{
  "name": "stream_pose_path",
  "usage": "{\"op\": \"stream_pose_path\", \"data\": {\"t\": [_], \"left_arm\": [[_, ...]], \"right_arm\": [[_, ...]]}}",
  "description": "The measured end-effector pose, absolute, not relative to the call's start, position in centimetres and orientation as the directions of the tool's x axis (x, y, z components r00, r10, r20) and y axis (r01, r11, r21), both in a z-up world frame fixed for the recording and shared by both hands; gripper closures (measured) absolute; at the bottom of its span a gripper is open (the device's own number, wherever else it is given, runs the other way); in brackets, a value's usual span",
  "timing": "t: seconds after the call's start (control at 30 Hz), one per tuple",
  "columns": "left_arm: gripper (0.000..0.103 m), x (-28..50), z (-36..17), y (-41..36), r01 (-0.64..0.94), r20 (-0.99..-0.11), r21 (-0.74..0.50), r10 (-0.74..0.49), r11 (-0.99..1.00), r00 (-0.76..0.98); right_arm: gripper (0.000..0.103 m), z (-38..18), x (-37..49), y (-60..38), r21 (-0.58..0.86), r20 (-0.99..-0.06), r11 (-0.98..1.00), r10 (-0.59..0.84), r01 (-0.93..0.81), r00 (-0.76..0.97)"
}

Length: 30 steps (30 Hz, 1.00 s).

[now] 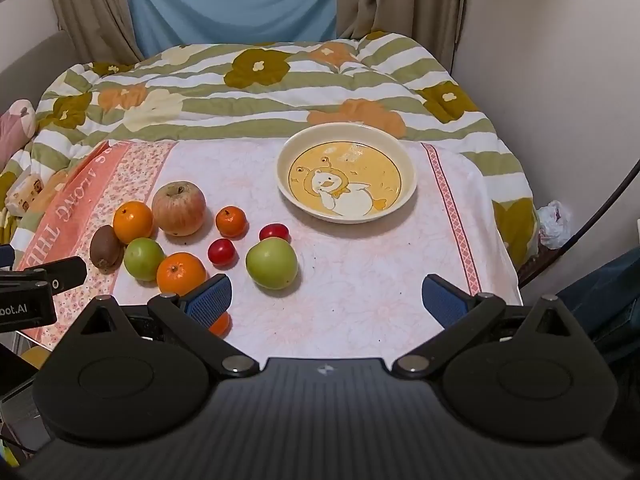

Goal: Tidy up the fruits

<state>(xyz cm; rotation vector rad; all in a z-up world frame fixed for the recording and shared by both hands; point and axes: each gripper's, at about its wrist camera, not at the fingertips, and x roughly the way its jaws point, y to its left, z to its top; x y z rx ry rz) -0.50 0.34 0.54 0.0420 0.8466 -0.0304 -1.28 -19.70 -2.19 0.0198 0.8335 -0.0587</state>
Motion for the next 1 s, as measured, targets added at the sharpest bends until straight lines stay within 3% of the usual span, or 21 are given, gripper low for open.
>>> {"op": "stream_pose_path", "data": {"t": [1.0], "left_arm": [[0.0, -0.99, 0.91, 0.55, 0.053, -0.739, 0.016, -0.024, 0.998, 0.673]], "right_arm": [[0.0, -2.07, -1.48, -19.59, -0.002, -0.735, 0.998, -0.046, 0.066, 0.676]]}}
